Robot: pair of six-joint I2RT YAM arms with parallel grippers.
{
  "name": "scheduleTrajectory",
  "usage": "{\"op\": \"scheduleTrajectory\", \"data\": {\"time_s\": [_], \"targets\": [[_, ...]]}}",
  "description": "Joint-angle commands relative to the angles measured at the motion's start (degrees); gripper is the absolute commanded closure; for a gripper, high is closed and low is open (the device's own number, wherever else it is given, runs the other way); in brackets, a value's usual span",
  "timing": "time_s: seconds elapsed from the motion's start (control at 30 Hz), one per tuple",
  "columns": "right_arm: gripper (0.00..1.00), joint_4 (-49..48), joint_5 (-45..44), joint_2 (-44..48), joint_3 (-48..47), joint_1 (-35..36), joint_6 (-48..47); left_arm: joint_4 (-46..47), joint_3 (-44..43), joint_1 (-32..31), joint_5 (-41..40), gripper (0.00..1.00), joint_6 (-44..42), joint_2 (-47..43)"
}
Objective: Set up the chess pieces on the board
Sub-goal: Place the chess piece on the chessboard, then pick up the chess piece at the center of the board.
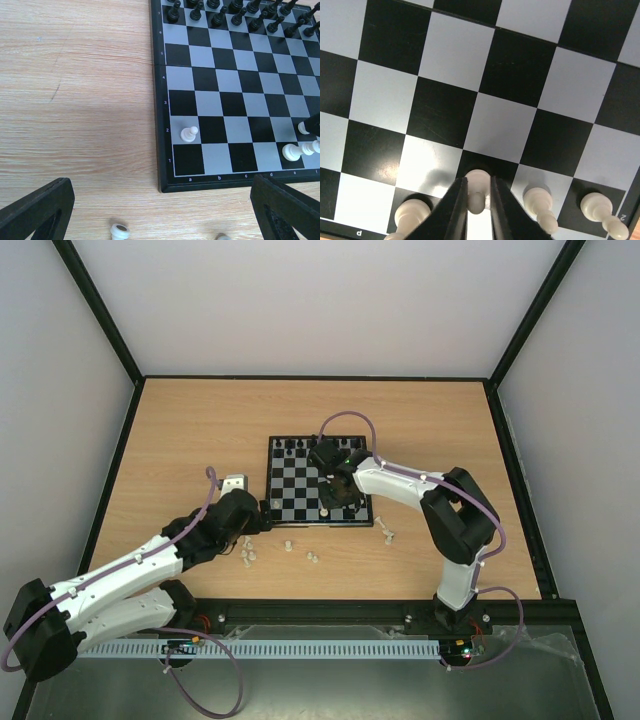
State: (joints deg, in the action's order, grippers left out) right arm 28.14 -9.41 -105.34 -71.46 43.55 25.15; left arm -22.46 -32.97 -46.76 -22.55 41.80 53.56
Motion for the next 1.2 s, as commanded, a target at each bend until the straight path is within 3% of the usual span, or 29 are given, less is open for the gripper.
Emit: {"op": "scheduleTrajectory", "data": {"time_s": [0.0, 0.27, 0.43, 0.67, 0.83, 1.17], "targets": [[0.84, 1.67, 0.05, 0.08, 0.8, -0.13, -0.45, 0.01, 0.5, -0.19, -0.45, 0.01, 0.3, 0.07], [0.79, 3.93, -0.77, 4.62, -0.74, -0.13, -0.31, -0.65, 0.19, -0.2, -0.66, 0.0, 0.57, -0.61], [0.72, 5.15, -0.17, 12.63, 2.23, 0.22, 1.12, -1.05, -0.38, -0.18, -0.71, 0.01, 0.58, -0.49], [0.71, 2.8, 4.03, 23.57, 11.11, 7.83, 4.18, -0.92, -0.79, -0.21, -1.18, 0.0, 0.56, -0.13], [0.71, -3.32, 9.11, 21.78, 17.15, 15.39, 5.4, -0.29, -0.55, -0.17, -0.64, 0.0, 0.72, 0.11], [0.71, -5.08, 4.12, 10.56, 14.9, 22.12, 7.64, -0.15, -0.37, -0.25, 0.01, 0.01, 0.91, 0.33]]}}
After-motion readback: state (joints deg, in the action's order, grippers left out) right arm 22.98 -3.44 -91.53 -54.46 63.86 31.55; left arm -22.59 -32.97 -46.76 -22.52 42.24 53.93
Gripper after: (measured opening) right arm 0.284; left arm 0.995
